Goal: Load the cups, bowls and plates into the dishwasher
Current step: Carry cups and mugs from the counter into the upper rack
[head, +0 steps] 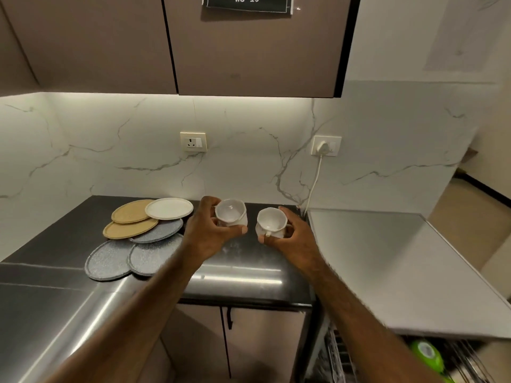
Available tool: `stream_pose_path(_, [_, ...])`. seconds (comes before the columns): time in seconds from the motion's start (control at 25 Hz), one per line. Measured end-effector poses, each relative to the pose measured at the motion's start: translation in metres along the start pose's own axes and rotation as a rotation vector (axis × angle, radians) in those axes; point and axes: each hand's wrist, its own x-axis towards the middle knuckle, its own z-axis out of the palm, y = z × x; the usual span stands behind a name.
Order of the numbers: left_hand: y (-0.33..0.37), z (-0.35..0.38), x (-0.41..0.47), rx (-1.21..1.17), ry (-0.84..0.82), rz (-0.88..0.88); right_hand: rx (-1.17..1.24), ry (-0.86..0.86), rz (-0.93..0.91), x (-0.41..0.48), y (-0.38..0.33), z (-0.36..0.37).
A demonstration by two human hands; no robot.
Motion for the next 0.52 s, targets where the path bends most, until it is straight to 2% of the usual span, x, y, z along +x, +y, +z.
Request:
stream_pose_path(0.28, [0.032, 0.031, -0.093, -0.053, -0.111, -0.009, -0.053, 0.051, 0.158, -0.104, 0.0, -0.039])
stream_pose_path(0.52, [0.056, 0.102, -0.147, -0.122, -0.244, -0.046, -0.08, 0.137, 0.252, -0.177, 0.024, -0.114])
